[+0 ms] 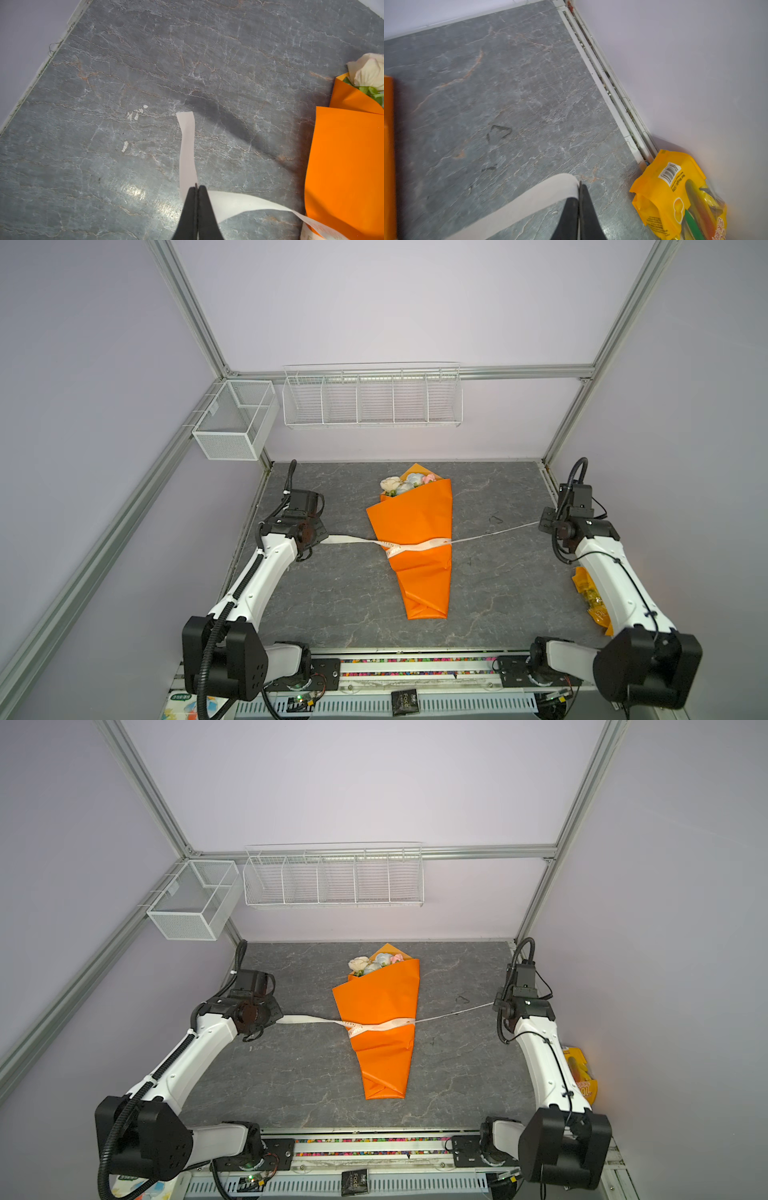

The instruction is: Tie the bouquet of fake flowers

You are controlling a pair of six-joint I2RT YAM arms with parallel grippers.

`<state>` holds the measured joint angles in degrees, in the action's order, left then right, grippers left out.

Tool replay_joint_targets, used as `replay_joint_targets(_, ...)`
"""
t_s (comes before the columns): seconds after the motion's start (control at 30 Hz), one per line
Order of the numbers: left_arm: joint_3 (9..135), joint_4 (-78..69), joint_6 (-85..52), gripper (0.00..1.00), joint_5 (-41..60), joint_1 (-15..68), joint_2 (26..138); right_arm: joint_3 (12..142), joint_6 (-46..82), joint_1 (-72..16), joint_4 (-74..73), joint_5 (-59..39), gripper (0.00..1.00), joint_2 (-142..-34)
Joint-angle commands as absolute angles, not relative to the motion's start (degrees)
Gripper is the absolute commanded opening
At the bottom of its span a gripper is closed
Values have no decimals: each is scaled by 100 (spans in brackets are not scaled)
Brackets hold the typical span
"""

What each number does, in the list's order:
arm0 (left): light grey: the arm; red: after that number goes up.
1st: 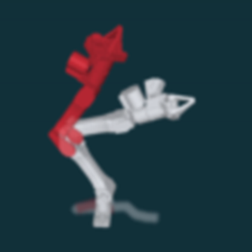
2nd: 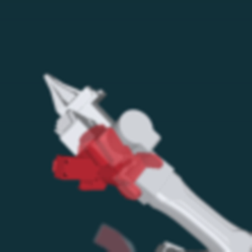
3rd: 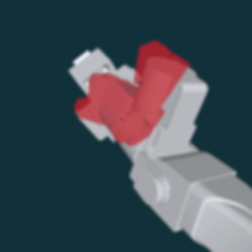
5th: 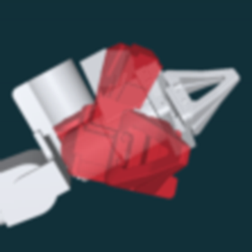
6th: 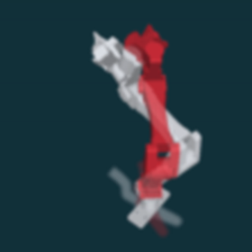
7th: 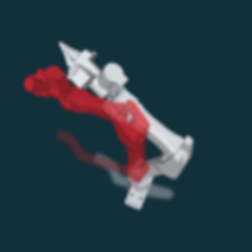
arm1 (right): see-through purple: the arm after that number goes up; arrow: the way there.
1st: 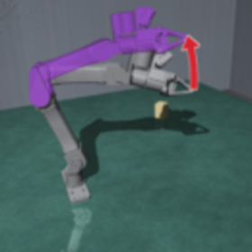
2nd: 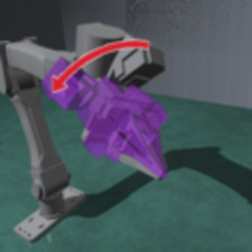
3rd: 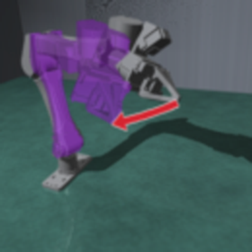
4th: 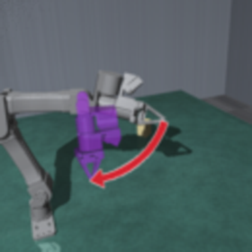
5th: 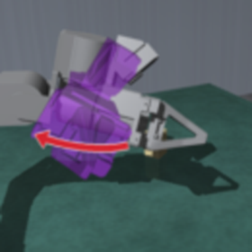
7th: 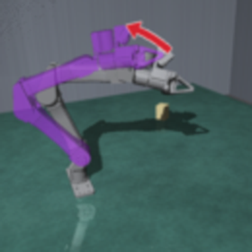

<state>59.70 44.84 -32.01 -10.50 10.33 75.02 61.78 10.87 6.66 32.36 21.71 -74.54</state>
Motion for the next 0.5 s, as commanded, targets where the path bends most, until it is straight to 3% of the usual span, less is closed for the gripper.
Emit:
replay_joint_targets(0.0, 5965, 4447, -3101, 0, -679, 1002, 7640, 6514, 1005, 886, 3473, 1892, 12, -8192)
replay_joint_targets(0.1, 5782, 4279, -3186, 0, -452, 1002, 7617, 6598, 1219, 955, 3641, 522, 40, -8568)
replay_joint_targets(0.2, 5604, 4103, -3264, 0, -333, 1002, 7462, 6109, 1911, 898, 3278, -310, 54, -8243)
replay_joint_targets(0.3, 5585, 4008, -3299, 0, -256, 1002, 7288, 5521, 2773, 825, 2763, -1299, 59, -7933)
replay_joint_targets(0.47, 5703, 4059, -3265, 0, -254, 1002, 7063, 5132, 3722, 131, 2803, -1077, 59, -7829)
